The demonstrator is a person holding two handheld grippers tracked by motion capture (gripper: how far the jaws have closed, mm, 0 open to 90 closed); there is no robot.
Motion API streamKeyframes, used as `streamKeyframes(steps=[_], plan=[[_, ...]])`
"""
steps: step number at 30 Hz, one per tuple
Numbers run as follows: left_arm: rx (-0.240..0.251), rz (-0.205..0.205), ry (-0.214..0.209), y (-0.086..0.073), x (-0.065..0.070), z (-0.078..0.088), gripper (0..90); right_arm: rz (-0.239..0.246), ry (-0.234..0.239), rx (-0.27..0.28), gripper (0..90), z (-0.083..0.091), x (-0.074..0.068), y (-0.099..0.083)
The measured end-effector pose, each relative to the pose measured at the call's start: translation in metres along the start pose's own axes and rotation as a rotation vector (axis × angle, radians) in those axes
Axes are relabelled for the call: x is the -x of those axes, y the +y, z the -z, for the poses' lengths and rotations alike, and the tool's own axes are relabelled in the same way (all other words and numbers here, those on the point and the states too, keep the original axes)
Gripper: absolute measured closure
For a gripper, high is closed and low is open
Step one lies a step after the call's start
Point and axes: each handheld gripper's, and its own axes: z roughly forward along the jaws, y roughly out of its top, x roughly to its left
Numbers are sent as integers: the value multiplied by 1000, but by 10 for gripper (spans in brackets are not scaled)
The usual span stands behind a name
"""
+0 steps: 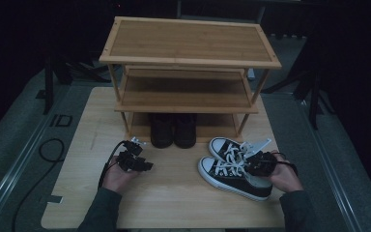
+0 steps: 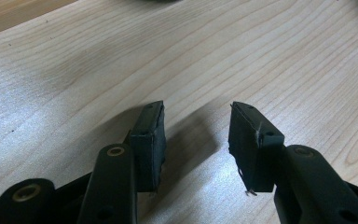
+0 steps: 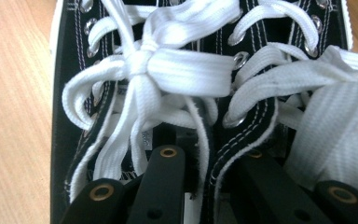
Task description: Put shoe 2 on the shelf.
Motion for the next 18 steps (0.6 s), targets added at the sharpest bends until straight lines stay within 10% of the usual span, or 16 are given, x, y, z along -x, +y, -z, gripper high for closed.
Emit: streamKeyframes(steps=[18], plan=[[-2,-2,1,0,0,0,562,61,19,-30,853,15,1,22]])
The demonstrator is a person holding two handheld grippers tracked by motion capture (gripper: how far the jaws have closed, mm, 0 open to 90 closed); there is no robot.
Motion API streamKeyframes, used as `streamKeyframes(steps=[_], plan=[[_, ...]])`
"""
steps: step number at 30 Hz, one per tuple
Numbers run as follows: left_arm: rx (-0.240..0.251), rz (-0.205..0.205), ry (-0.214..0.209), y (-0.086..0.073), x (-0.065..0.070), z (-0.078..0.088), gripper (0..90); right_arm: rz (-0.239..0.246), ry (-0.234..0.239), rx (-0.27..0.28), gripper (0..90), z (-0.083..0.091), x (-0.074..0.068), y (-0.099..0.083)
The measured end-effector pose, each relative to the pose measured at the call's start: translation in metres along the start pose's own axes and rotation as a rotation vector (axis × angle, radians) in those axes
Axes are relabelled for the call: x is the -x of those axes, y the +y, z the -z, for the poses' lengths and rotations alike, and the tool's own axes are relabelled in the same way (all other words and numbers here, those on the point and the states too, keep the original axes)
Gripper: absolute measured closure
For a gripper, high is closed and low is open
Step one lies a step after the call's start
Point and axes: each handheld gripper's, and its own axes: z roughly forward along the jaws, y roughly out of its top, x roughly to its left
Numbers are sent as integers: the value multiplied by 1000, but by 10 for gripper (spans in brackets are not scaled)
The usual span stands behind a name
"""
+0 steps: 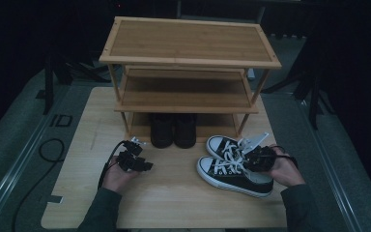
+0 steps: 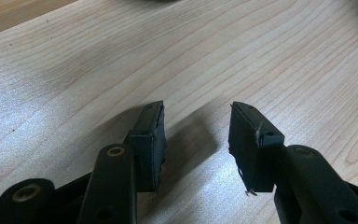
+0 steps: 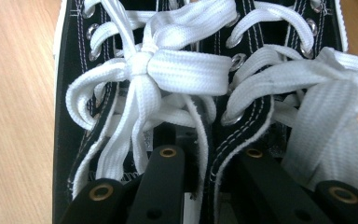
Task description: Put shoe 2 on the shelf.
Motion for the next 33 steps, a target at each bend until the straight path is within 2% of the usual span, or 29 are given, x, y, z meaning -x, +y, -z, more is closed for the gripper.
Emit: streamKeyframes(steps=[13,25,33], plan=[[8,6,-1,0,-1,1,560,48,-22,8,850,14,-1,19],[4,5,0,0,0,0,560,100,6,3,848,29,-5,37],[6,7,-2,0,-1,1,560,128,13,16,854,31,-6,44]])
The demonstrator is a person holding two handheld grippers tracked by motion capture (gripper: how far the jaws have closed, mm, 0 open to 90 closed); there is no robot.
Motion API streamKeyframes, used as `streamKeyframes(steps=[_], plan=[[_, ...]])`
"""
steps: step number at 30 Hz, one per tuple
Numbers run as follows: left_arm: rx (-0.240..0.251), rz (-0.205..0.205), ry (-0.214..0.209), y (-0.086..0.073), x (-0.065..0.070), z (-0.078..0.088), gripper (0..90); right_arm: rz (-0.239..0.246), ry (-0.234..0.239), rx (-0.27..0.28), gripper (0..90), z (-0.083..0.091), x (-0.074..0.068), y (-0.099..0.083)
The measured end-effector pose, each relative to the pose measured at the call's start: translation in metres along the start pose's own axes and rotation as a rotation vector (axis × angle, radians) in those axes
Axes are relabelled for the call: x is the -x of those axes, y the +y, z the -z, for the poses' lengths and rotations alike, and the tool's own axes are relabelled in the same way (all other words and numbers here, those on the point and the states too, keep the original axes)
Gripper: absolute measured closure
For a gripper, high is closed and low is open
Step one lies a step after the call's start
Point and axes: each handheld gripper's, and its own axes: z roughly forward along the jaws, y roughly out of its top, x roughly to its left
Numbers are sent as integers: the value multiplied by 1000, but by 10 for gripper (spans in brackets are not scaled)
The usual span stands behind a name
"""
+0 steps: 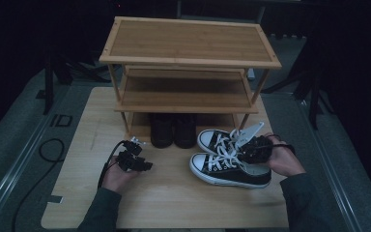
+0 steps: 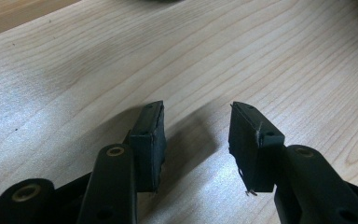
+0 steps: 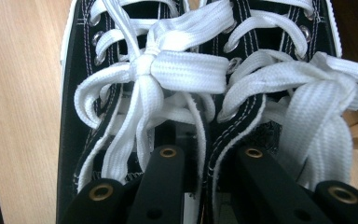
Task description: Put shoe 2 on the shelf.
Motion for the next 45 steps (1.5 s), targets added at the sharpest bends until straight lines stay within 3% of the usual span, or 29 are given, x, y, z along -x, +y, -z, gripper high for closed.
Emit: streamKeyframes(steps=[14,24,31,45], plan=[[-1,0,1,0,0,0,560,28,10,18,854,10,1,14],[-1,0,0,0,0,0,560,85,12,41,854,21,-2,33],[-1,0,1,0,0,0,560,101,18,48,853,29,-1,44],[-2,-2,2,0,0,0,559,134,55,83,852,42,1,62]])
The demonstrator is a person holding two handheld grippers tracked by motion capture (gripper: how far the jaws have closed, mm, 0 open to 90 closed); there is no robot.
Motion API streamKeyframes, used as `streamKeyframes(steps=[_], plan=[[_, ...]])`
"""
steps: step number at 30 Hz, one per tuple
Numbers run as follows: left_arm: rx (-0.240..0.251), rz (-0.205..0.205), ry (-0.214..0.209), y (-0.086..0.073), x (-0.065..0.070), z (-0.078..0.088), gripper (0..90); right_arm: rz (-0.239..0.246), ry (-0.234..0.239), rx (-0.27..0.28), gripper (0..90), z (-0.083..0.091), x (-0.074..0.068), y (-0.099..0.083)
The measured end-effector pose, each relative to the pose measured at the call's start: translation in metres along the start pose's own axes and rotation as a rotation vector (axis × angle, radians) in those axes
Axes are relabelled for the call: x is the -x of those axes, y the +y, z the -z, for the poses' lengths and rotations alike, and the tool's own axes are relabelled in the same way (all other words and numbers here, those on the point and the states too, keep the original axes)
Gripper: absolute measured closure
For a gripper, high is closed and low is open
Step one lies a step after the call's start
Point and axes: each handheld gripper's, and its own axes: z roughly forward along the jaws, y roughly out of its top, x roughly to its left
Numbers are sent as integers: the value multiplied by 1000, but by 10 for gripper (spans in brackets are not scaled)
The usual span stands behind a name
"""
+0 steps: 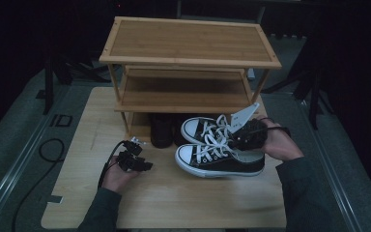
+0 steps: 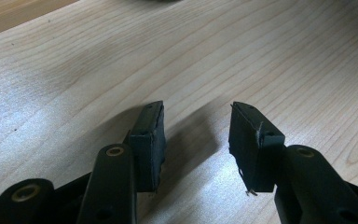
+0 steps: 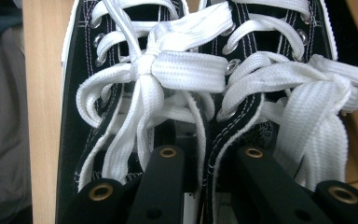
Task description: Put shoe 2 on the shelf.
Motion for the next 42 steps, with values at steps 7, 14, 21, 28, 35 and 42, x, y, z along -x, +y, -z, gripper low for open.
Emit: streamKeyframes(steps=[7,14,21,28,35,42], plan=[[5,5,2,0,-2,2,558,5,12,50,853,8,2,9],[10,4,2,0,-2,3,558,12,0,88,852,21,9,22],[14,10,-1,0,-2,3,559,6,-27,93,851,25,18,32],[23,16,-3,0,-4,6,558,-53,-58,93,849,22,34,43],[25,13,-4,0,-4,7,558,-103,-68,95,849,18,45,53],[30,16,-2,0,-5,9,559,-148,-87,111,849,15,50,59]])
